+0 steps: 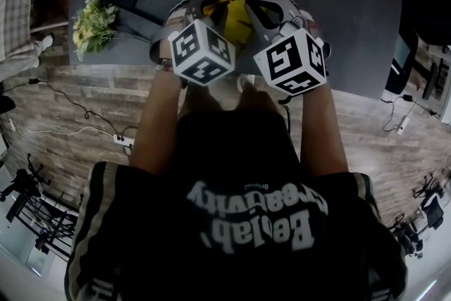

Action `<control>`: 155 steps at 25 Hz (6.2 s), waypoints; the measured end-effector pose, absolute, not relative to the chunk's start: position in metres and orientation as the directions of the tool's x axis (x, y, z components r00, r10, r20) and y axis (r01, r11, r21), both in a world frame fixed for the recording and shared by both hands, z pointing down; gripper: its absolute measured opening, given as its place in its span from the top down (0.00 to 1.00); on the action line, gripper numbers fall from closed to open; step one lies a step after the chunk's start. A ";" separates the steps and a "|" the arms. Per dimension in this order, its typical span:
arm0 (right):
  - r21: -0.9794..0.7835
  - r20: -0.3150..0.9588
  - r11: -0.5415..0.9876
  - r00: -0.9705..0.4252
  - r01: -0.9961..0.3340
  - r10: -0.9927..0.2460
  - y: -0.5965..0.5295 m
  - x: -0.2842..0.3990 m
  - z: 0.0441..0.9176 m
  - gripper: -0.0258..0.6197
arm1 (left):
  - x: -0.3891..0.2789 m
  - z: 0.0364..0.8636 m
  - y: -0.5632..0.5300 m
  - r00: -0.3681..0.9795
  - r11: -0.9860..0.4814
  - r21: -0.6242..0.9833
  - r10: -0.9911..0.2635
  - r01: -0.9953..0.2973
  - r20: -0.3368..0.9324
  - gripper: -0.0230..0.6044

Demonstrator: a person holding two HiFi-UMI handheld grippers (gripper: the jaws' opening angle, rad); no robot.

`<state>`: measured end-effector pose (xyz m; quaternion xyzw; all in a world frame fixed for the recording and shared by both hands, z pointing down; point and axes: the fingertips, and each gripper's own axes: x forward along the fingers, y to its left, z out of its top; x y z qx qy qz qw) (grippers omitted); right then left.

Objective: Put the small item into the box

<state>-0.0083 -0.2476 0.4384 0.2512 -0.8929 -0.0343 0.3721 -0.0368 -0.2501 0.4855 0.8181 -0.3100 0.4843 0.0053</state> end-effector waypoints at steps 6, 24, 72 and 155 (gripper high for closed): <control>0.236 0.658 0.875 -0.593 -0.423 -0.464 -0.245 -0.006 0.447 0.95 | -0.036 0.500 -0.249 0.333 -0.816 -0.274 -0.480 -0.509 0.811 0.85; 0.208 0.668 0.878 -0.593 -0.431 -0.450 -0.251 -0.006 0.459 0.95 | -0.034 0.530 -0.253 0.323 -0.831 -0.226 -0.427 -0.508 0.844 0.85; 0.160 0.697 0.887 -0.586 -0.434 -0.412 -0.261 0.014 0.484 0.95 | -0.019 0.588 -0.252 0.255 -0.840 -0.126 -0.298 -0.528 0.920 0.85; 0.143 0.718 0.884 -0.569 -0.444 -0.402 -0.257 0.034 0.496 0.95 | -0.013 0.591 -0.255 0.295 -0.820 -0.074 -0.287 -0.567 0.911 0.80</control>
